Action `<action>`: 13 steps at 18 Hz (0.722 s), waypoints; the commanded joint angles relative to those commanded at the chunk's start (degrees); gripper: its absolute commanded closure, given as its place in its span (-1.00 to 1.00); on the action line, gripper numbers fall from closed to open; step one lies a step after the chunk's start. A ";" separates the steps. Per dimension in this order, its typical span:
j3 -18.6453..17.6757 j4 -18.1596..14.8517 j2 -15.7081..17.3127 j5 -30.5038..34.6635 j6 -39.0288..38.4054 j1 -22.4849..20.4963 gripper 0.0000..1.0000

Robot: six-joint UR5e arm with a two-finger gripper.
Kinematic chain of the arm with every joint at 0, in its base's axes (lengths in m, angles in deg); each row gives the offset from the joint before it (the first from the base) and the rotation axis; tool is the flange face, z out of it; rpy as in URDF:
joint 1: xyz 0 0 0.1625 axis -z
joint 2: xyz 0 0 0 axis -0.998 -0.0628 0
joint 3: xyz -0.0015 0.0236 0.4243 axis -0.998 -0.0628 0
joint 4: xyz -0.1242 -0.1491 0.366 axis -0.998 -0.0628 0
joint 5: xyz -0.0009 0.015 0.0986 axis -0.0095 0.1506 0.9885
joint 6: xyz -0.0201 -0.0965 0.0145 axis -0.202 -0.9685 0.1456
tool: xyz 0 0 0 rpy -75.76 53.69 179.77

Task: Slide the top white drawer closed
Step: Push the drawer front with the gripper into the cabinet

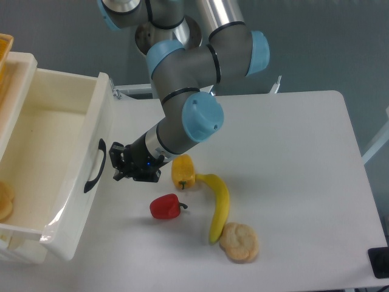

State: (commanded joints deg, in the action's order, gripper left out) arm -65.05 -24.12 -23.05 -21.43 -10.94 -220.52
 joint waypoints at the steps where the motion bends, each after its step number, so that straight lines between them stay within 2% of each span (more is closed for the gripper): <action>1: -0.09 0.00 0.00 0.00 0.00 0.44 1.00; 13: -0.62 -0.18 0.88 0.00 0.09 1.50 1.00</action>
State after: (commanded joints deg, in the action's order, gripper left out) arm -65.66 -24.29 -22.17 -21.43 -10.85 -219.02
